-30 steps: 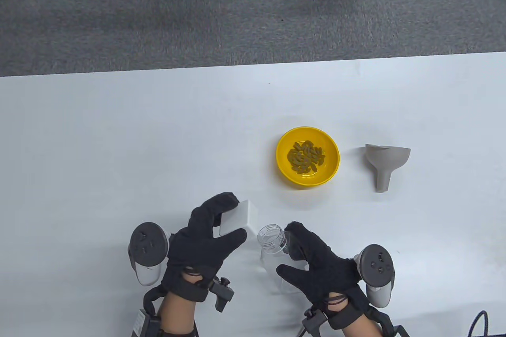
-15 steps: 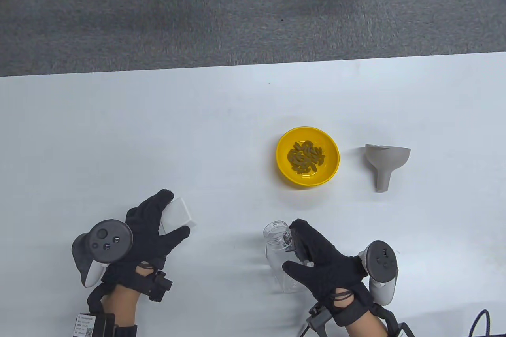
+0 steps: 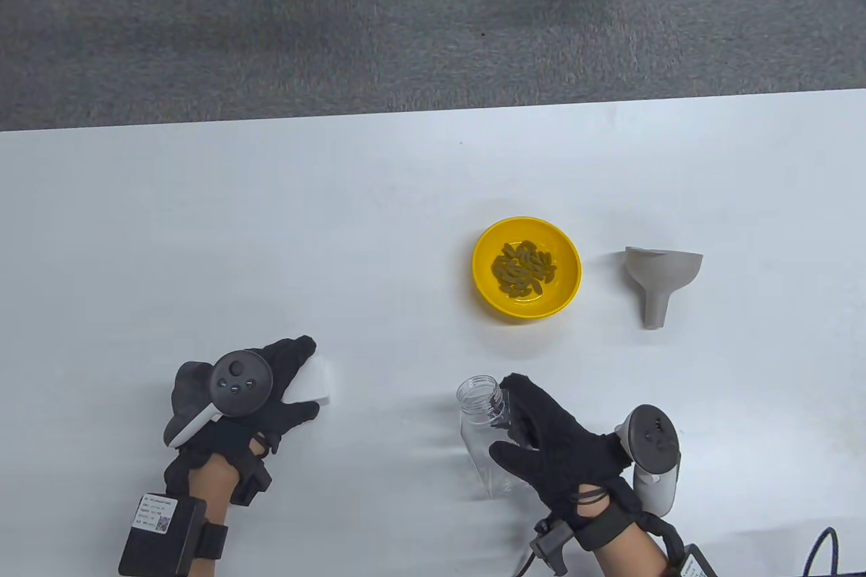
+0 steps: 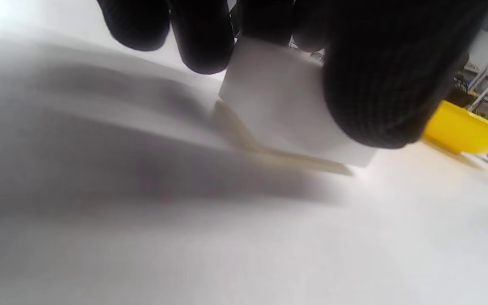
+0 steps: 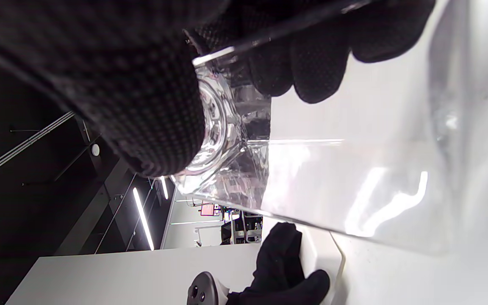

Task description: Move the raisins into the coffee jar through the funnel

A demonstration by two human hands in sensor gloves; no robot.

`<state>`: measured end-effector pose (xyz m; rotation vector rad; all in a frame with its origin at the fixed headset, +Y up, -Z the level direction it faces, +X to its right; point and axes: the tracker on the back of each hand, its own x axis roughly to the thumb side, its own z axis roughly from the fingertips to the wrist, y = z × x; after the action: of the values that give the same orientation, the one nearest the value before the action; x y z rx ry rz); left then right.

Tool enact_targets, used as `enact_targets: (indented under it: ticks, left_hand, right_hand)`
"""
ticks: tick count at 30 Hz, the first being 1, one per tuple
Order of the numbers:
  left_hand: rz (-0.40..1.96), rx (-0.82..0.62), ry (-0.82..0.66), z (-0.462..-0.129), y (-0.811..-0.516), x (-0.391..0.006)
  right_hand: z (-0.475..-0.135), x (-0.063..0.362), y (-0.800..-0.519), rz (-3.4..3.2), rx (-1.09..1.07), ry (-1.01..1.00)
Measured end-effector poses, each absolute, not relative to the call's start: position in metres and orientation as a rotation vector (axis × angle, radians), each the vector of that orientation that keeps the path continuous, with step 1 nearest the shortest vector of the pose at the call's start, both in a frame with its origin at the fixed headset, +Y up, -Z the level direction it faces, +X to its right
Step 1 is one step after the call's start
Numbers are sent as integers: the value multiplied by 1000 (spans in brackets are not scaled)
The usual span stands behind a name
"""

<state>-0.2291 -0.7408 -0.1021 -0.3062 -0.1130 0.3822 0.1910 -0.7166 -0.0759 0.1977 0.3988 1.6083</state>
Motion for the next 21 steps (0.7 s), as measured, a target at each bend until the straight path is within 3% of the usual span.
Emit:
enact_targets:
  ticks: [6, 10, 16, 21]
  left_hand:
    - [263, -288, -122, -97, -736, -215]
    - [305, -235, -137, -91, -719, -214]
    - [226, -67, -47, -58, -675, -238]
    - [105, 6, 32, -27, -665, -263]
  right_hand:
    - [-73, 191, -713, 1637, 237, 381]
    - [-72, 192, -711, 1632, 247, 375]
    - [-72, 191, -708, 1645, 262, 365]
    - [-74, 189, -708, 1663, 309, 382]
